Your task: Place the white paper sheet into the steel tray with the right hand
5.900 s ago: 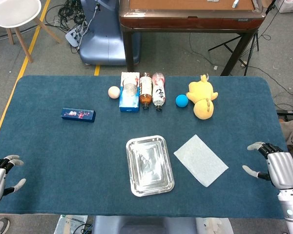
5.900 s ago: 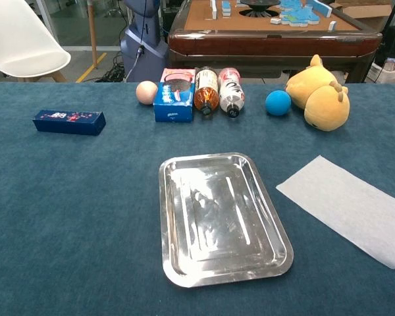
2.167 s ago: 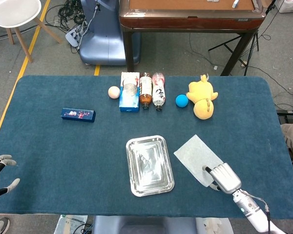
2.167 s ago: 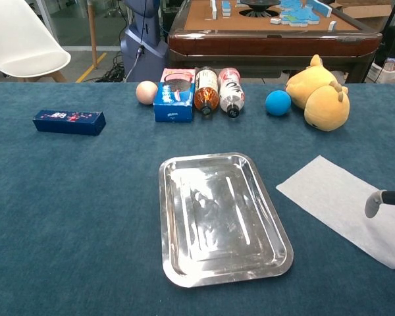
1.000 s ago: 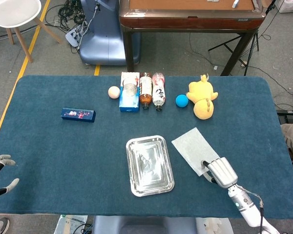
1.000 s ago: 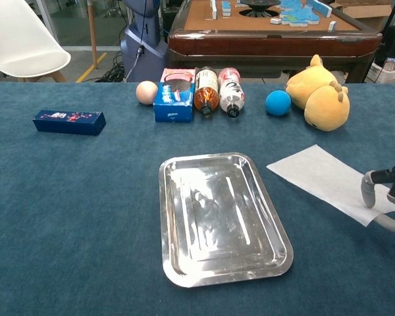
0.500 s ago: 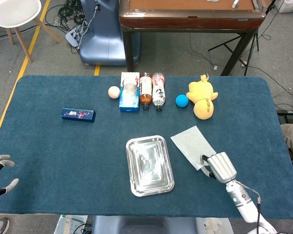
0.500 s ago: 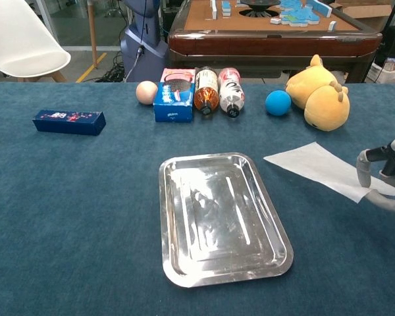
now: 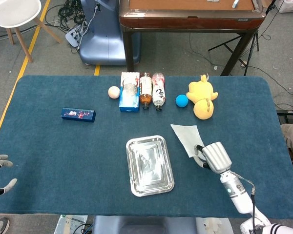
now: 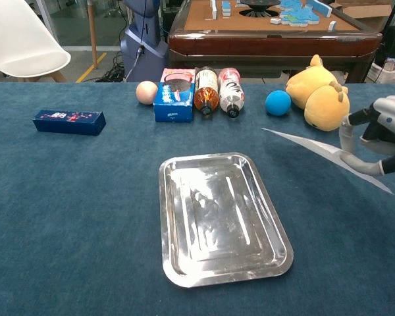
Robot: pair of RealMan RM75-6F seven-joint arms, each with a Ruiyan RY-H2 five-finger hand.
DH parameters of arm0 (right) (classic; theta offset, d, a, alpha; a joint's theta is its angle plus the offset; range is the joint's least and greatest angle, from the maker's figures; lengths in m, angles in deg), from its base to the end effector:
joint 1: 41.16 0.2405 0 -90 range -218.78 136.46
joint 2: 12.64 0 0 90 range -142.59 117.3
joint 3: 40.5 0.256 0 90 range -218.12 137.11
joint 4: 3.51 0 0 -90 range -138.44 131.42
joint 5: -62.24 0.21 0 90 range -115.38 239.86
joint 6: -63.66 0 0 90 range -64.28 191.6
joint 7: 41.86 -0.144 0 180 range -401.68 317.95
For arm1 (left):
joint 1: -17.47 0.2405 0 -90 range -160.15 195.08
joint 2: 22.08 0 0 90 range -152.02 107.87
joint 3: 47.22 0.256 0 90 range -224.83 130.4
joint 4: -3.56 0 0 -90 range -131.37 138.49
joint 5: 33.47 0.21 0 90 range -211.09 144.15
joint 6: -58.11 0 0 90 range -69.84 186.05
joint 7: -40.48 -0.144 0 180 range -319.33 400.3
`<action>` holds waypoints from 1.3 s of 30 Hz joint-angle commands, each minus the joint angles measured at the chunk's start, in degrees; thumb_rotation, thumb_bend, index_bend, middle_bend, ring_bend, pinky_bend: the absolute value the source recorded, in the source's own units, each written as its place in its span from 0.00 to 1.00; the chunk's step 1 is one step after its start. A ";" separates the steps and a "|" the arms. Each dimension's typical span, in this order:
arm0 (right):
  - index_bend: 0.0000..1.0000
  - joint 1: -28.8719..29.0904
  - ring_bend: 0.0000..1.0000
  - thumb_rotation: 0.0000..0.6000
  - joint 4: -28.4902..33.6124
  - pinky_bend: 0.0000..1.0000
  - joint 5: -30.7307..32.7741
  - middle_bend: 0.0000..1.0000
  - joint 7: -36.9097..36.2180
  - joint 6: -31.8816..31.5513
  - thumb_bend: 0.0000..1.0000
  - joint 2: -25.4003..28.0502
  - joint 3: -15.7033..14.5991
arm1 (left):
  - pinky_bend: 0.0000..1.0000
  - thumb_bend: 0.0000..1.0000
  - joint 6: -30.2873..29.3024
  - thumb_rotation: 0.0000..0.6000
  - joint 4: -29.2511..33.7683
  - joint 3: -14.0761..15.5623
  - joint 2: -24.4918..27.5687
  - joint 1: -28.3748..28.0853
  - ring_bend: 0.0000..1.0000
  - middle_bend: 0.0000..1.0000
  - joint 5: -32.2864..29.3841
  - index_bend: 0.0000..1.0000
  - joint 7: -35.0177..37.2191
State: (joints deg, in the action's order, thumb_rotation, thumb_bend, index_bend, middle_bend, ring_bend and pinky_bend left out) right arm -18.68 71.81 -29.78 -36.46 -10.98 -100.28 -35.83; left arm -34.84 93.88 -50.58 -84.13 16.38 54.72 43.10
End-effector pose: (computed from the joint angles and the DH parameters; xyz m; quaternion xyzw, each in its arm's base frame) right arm -0.2384 -0.2696 0.0244 0.7053 -0.3074 0.4404 0.4627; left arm -0.3170 0.1614 0.1909 -0.5697 -0.3457 -0.4134 0.6205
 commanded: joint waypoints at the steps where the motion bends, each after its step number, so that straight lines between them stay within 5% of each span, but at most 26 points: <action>1: 0.61 1.99 1.00 1.00 3.90 1.00 2.18 1.00 2.30 2.16 0.42 1.58 2.40 | 0.59 0.16 -0.21 1.00 0.09 -0.07 0.18 0.13 0.34 0.32 -0.03 0.44 0.20; 21: 0.61 10.73 1.00 1.00 17.19 1.00 9.03 1.00 13.97 11.20 0.42 3.59 8.01 | 0.59 0.16 -1.55 1.00 0.40 -0.52 1.35 0.86 0.34 0.32 -0.17 0.44 1.19; 39: 0.62 16.31 1.00 1.00 28.53 1.00 15.57 1.00 22.10 17.27 0.43 6.37 8.24 | 0.59 0.16 -1.99 1.00 0.47 -0.63 1.56 1.12 0.34 0.32 0.02 0.44 1.05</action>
State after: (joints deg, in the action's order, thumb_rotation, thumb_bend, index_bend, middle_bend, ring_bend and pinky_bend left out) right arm -2.49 100.23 -14.32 -14.49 6.16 -93.86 -27.52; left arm -36.84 94.35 -51.21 -82.56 17.49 54.74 44.15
